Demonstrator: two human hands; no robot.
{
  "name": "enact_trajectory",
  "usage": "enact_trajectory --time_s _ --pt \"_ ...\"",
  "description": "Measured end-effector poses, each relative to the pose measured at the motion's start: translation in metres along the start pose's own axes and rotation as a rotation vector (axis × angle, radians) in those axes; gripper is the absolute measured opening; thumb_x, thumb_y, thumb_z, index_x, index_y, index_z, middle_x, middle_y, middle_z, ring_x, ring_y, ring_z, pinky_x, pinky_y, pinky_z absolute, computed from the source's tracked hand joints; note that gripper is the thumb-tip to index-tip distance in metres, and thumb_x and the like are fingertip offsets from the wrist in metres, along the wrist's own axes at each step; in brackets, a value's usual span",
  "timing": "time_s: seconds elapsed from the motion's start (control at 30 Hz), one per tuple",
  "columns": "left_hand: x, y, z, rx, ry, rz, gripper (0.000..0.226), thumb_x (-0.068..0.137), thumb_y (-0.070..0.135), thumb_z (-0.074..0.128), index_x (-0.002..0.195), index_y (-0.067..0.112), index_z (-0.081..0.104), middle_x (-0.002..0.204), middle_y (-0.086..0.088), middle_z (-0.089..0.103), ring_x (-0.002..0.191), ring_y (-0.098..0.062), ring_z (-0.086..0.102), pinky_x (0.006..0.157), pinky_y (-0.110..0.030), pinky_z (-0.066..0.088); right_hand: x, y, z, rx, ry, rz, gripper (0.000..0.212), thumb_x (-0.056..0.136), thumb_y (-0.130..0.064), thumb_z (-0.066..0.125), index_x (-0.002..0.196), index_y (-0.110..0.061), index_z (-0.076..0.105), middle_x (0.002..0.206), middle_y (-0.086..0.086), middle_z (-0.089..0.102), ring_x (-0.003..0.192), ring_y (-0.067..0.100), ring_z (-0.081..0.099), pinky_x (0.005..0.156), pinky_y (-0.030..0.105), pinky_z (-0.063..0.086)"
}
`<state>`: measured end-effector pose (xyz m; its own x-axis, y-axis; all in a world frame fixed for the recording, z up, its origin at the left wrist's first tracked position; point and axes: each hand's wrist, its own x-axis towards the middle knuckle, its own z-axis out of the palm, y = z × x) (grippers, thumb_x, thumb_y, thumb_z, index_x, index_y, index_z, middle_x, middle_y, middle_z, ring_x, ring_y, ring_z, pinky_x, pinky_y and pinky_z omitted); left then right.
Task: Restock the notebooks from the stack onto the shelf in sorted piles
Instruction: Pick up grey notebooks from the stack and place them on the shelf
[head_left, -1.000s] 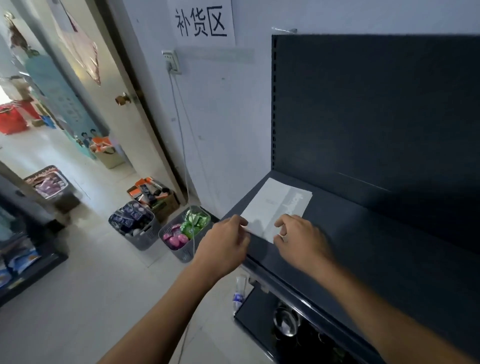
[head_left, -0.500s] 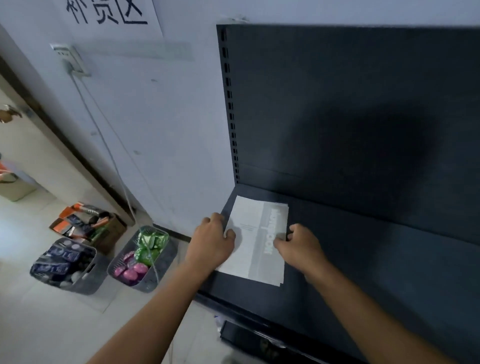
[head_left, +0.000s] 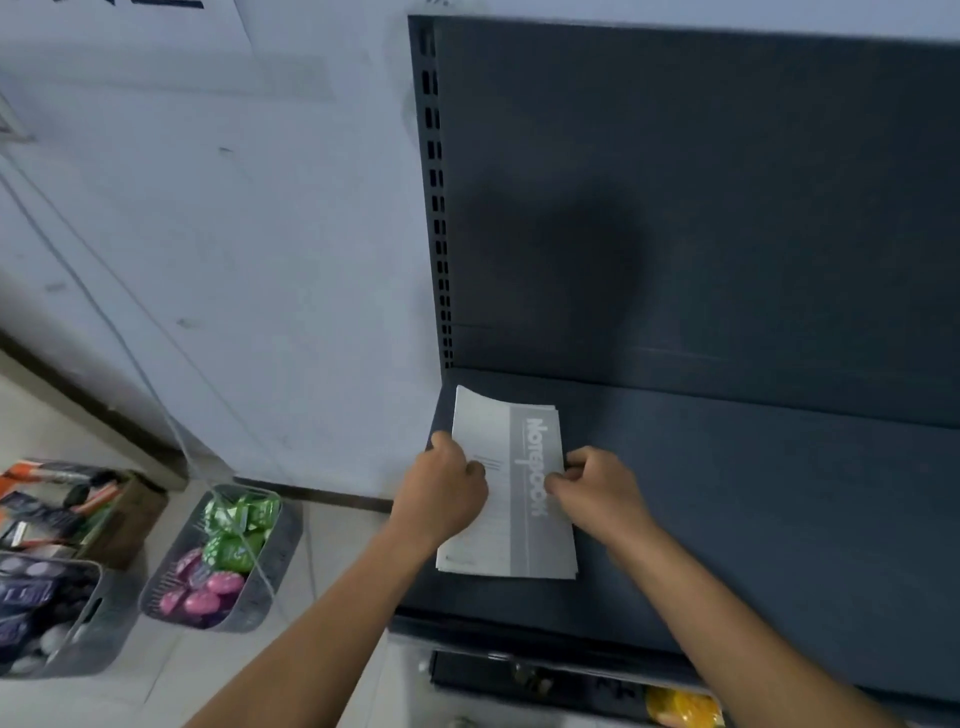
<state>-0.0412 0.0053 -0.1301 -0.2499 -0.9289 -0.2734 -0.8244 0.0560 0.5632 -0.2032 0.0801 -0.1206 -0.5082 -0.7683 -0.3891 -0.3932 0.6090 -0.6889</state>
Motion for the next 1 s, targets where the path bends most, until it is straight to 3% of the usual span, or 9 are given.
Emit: enact_trajectory --time_s 0.07,0.2,0.3,0.5,0.57,0.8,0.9,1.0 --pt "-0.002 0.000 -0.003 -0.081 -0.028 0.051 0.020 0.098 0.011 0.046 0.082 0.015 0.034 0.074 -0.001 0.050 0.061 -0.011 0.047 0.047 -0.023 0.030 -0.002 0.002 0.001 -0.018 0.003 -0.013 0.018 0.086 -0.025 0.064 0.101 -0.016 0.064 0.093 -0.003 0.068 0.089 0.017 0.066 0.083 0.040 0.057" --pt "-0.001 0.002 -0.013 -0.258 -0.068 0.069 0.010 0.102 0.021 0.051 0.105 0.014 0.044 0.090 0.009 0.055 0.076 -0.004 0.053 0.055 -0.018 0.037 -0.007 0.003 0.002 0.019 0.058 -0.032 0.028 0.091 -0.033 0.062 0.113 -0.016 0.060 0.105 -0.002 0.066 0.098 0.019 0.064 0.087 0.040 0.055" --pt "-0.003 0.005 -0.019 -0.303 -0.080 0.079 0.014 0.102 0.026 0.051 0.110 0.015 0.047 0.097 0.008 0.059 0.085 -0.006 0.057 0.060 -0.021 0.042 -0.012 0.001 -0.004 0.087 0.120 -0.053 0.031 0.092 -0.036 0.063 0.116 -0.017 0.060 0.103 -0.005 0.068 0.094 0.015 0.065 0.081 0.035 0.055" --pt "-0.016 0.017 -0.023 0.042 0.039 0.236 0.023 0.100 0.038 0.052 0.102 0.016 0.048 0.088 0.001 0.057 0.075 -0.015 0.056 0.058 -0.031 0.044 -0.028 0.006 -0.020 0.043 0.226 -0.078 0.014 0.092 -0.028 0.067 0.102 -0.018 0.064 0.090 -0.005 0.071 0.083 0.013 0.068 0.079 0.039 0.059" --pt "-0.020 0.023 -0.022 0.091 0.082 0.283 0.023 0.101 0.038 0.050 0.101 0.015 0.048 0.087 0.000 0.057 0.069 -0.012 0.052 0.054 -0.028 0.040 -0.034 0.010 -0.029 0.021 0.240 -0.080 0.013 0.091 -0.029 0.068 0.096 -0.017 0.065 0.088 -0.002 0.072 0.079 0.014 0.069 0.076 0.039 0.060" --pt "-0.041 0.062 -0.004 0.089 0.086 0.429 0.018 0.101 0.034 0.051 0.104 0.017 0.046 0.075 0.011 0.047 0.060 -0.004 0.045 0.046 -0.018 0.028 -0.065 0.034 -0.069 -0.001 0.353 -0.034 0.013 0.091 -0.032 0.069 0.092 -0.021 0.064 0.079 -0.001 0.069 0.073 0.012 0.067 0.066 0.028 0.055" --pt "-0.052 0.087 0.010 0.076 0.059 0.505 0.019 0.100 0.034 0.050 0.103 0.015 0.047 0.076 0.008 0.051 0.061 -0.004 0.044 0.048 -0.020 0.026 -0.082 0.056 -0.092 -0.005 0.435 -0.002 0.012 0.091 -0.033 0.069 0.089 -0.022 0.064 0.078 -0.004 0.068 0.070 0.006 0.063 0.055 0.019 0.045" --pt "-0.070 0.115 0.030 0.069 0.040 0.596 0.021 0.099 0.035 0.049 0.105 0.014 0.049 0.080 0.004 0.056 0.063 -0.013 0.048 0.051 -0.027 0.031 -0.103 0.083 -0.117 -0.018 0.501 0.038 0.012 0.092 -0.034 0.067 0.096 -0.023 0.067 0.080 -0.008 0.068 0.072 0.005 0.061 0.056 0.018 0.040"
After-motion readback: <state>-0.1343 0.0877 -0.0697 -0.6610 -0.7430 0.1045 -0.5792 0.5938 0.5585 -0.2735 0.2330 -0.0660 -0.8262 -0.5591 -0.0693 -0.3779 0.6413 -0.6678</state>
